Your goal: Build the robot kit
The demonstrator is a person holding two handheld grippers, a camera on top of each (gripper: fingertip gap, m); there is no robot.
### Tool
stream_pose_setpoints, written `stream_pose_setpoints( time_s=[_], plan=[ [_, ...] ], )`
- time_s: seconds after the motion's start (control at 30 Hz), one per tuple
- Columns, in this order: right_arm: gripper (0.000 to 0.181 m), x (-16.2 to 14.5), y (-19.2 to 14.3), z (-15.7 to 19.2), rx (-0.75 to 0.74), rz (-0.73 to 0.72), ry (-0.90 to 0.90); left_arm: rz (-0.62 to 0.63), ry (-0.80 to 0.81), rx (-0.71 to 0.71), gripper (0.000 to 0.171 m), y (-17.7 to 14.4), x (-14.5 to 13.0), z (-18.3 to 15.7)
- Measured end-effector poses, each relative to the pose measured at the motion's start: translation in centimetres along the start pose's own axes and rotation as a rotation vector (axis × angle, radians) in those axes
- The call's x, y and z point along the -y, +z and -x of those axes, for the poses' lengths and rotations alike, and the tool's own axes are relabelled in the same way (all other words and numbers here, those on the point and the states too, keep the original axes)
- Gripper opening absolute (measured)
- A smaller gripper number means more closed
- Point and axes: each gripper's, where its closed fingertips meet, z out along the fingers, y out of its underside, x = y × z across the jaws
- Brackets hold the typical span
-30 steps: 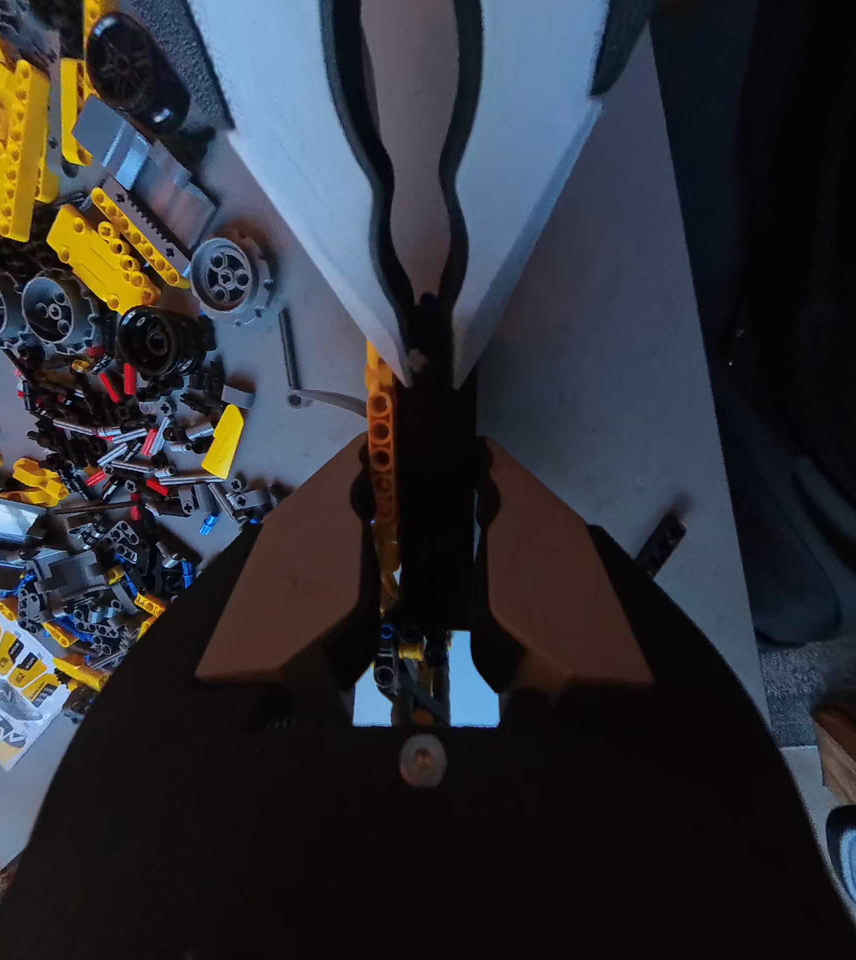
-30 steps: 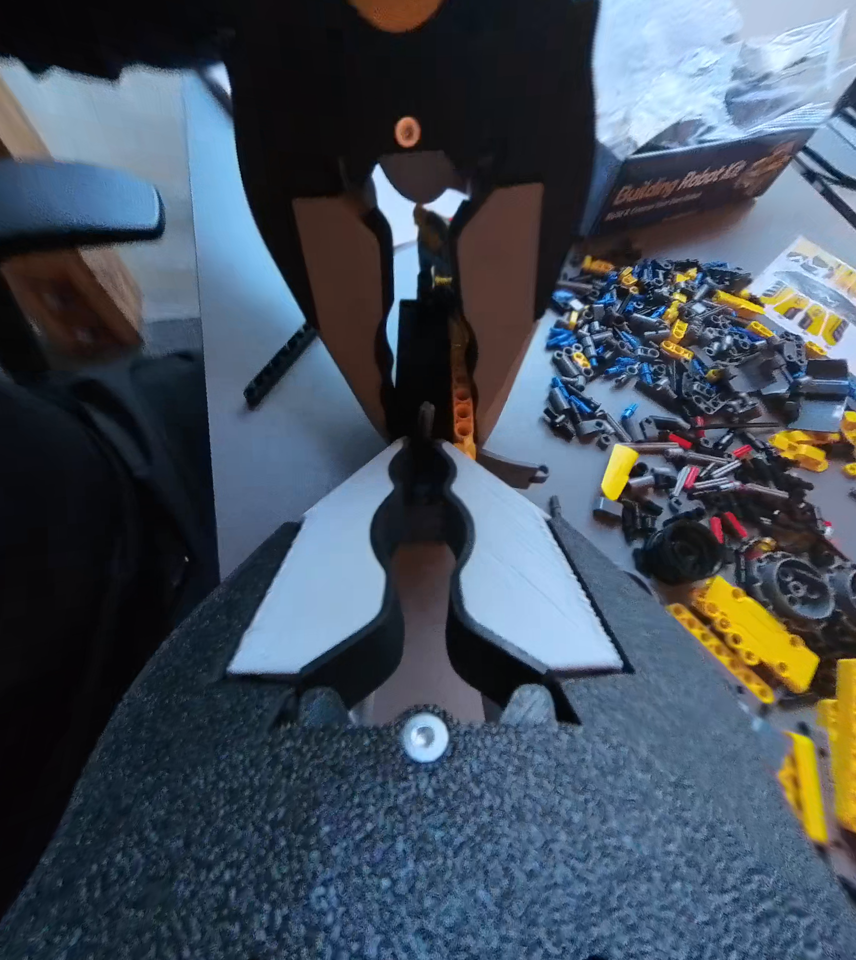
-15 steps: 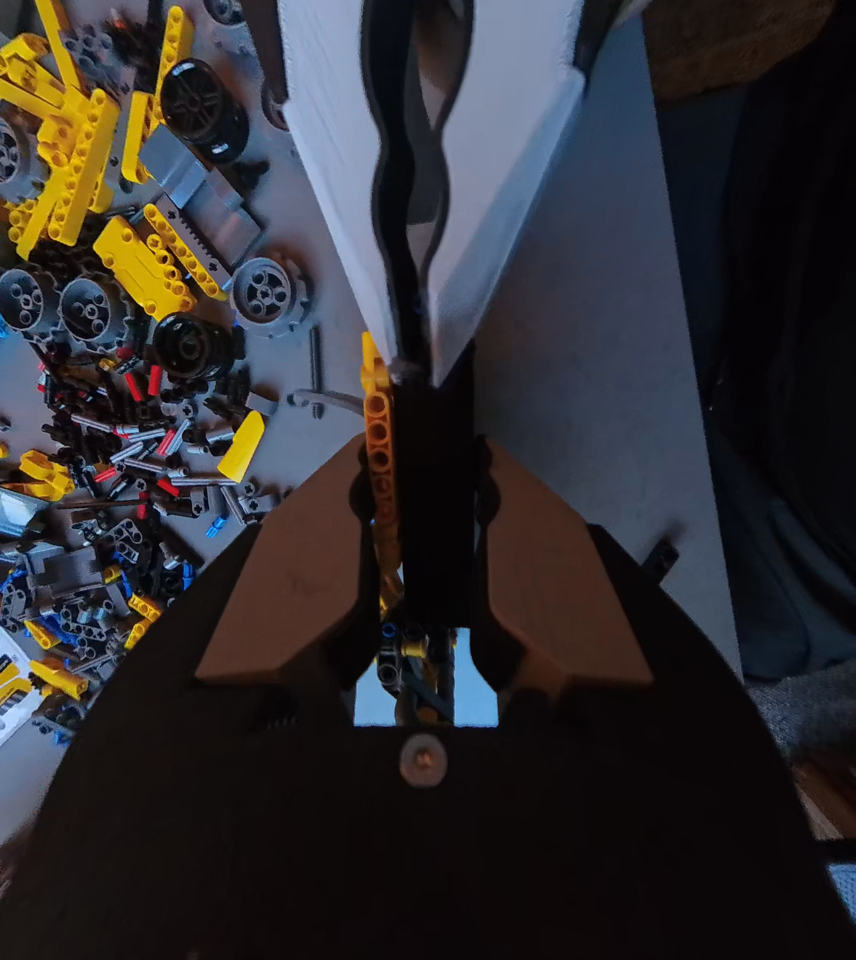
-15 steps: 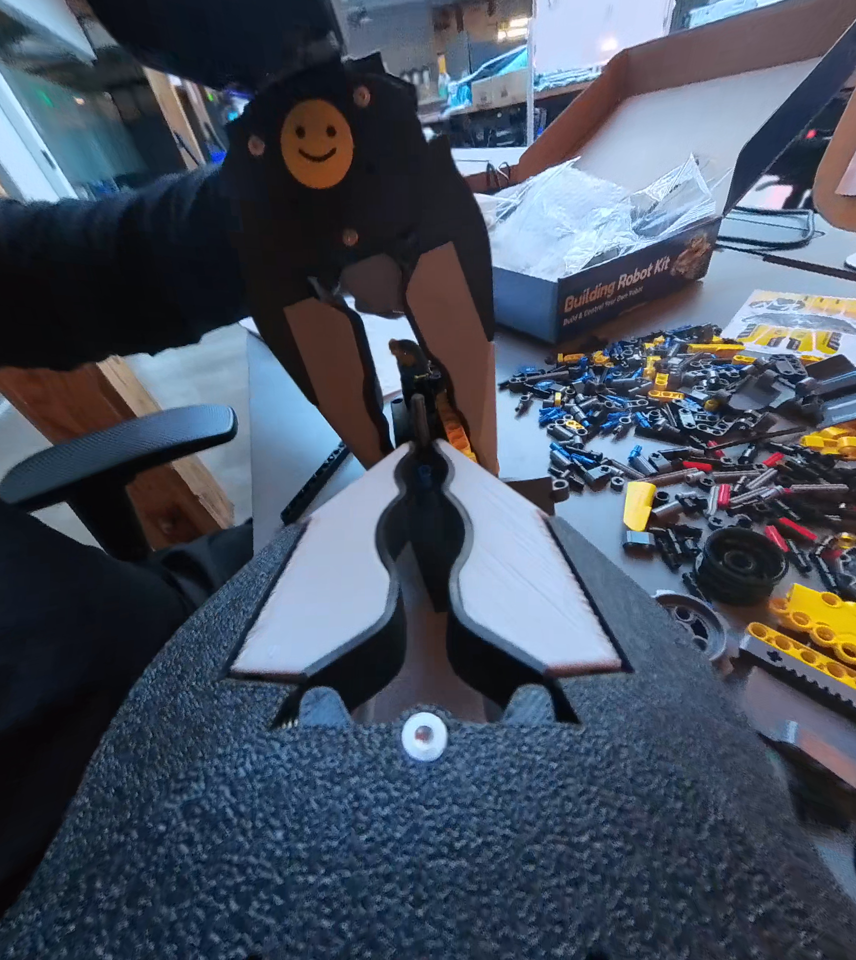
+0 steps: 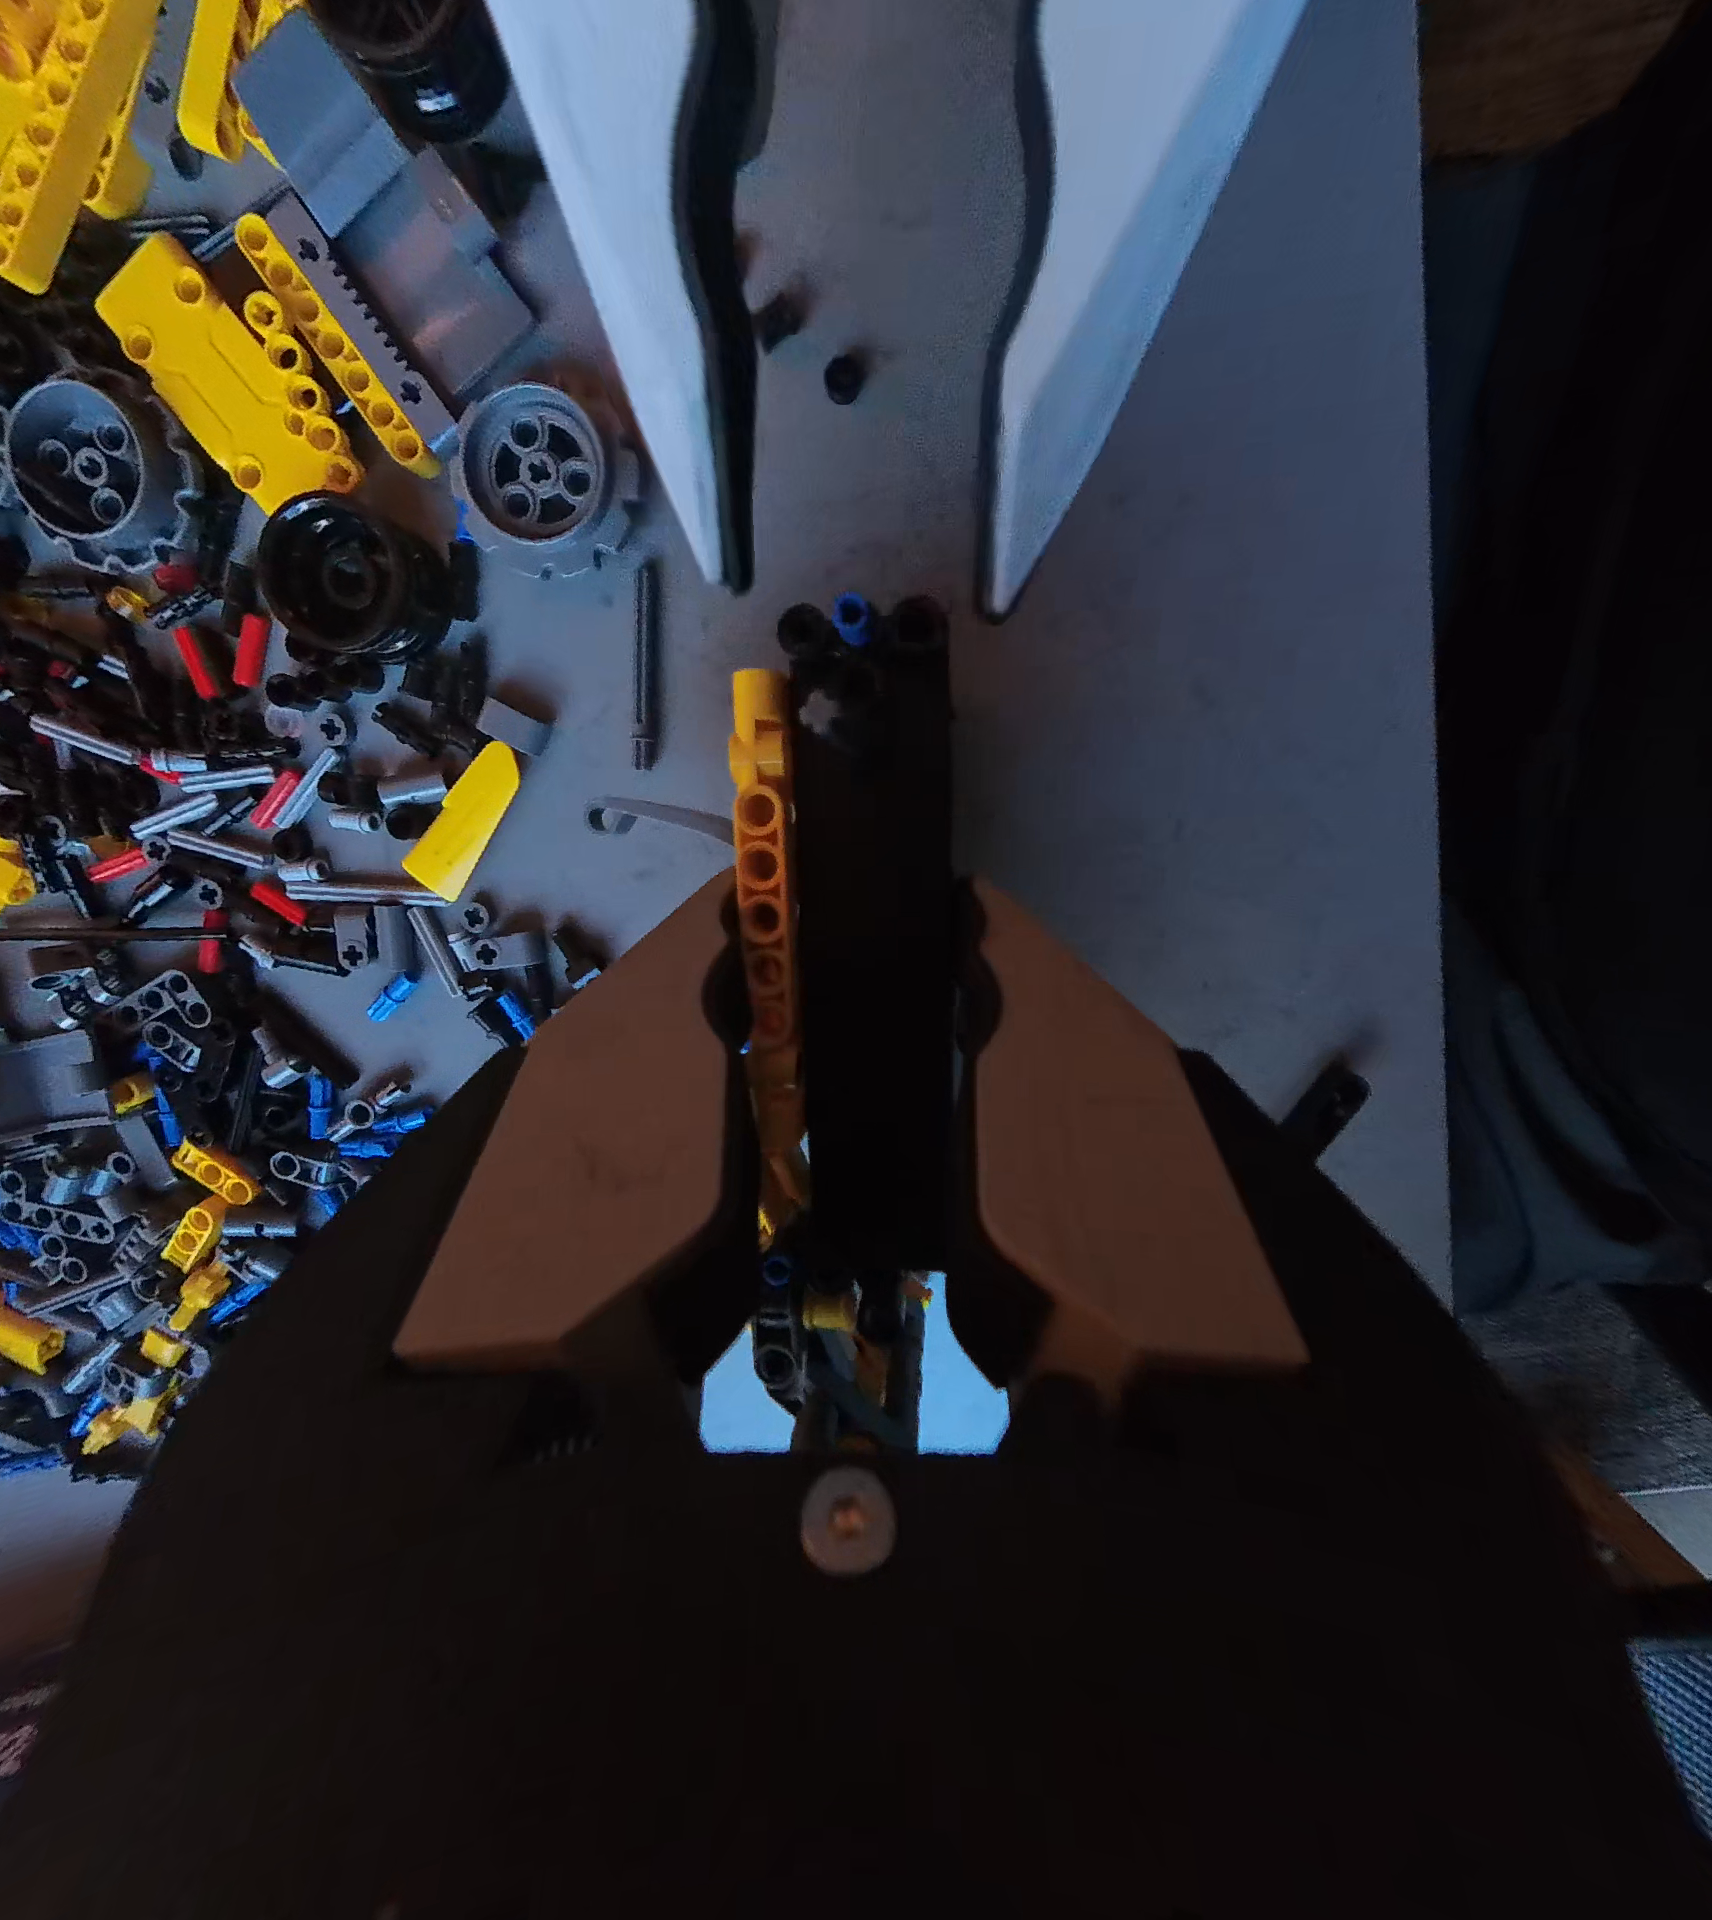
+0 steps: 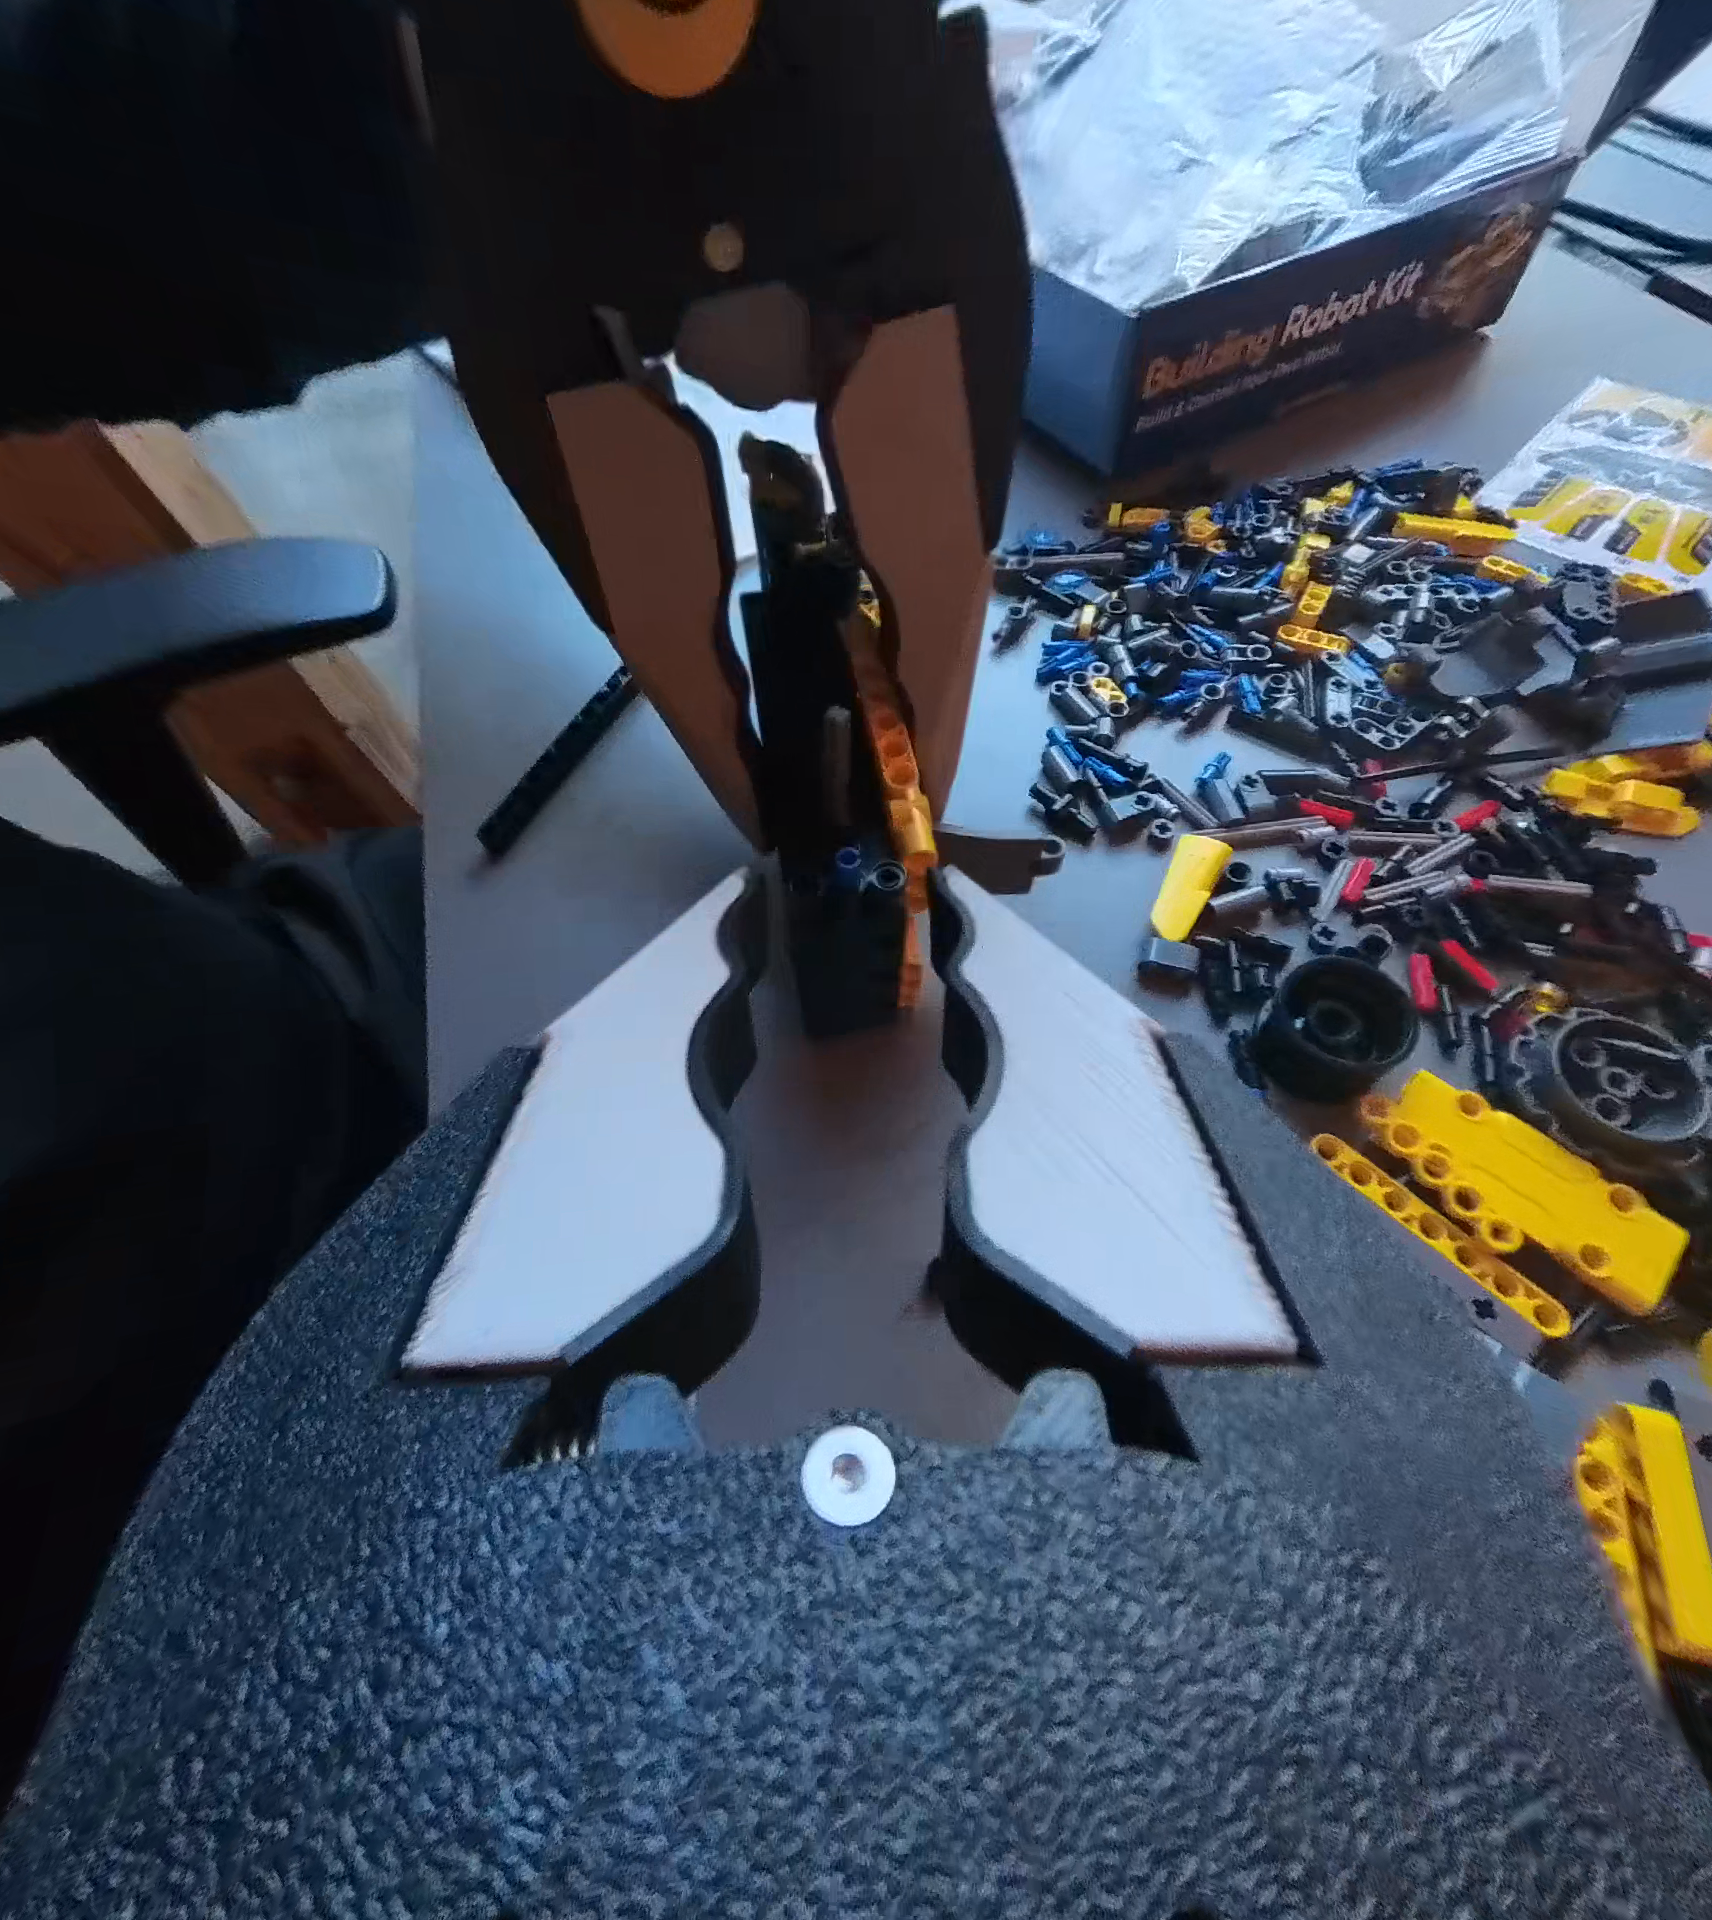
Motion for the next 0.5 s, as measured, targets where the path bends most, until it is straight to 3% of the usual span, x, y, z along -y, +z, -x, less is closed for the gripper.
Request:
stream_pose_setpoints(
  time_s=[0.1, 0.23, 0.37, 0.43, 0.5],
  plan=[
    [0.023, 0.1, 1.0, 0.3, -0.031, 0.051, -0.107, 0.007, 0.012, 0.011, 0.035, 0.0, 0.0, -0.1],
    [0.008, -0.3, 1.8, 0.6, -0.017, 0.226, -0.259, 0.034, 0.057, 0.039, 0.035, 0.1, 0.0, -0.2],
    [0.008, -0.9, 1.9, 0.9, 0.079, 0.427, -0.245, 0.057, 0.089, 0.07, 0.035, 0.2, -0.1, -0.2],
    [0.007, -1.0, 1.9, 0.9, 0.115, 0.462, -0.204, 0.054, 0.087, 0.084, 0.036, 0.2, -0.1, -0.2],
    [0.006, -0.8, 2.3, 0.6, 0.064, 0.41, -0.242, 0.061, 0.088, 0.128, 0.037, 0.4, 0.0, 0.2]
  ],
)
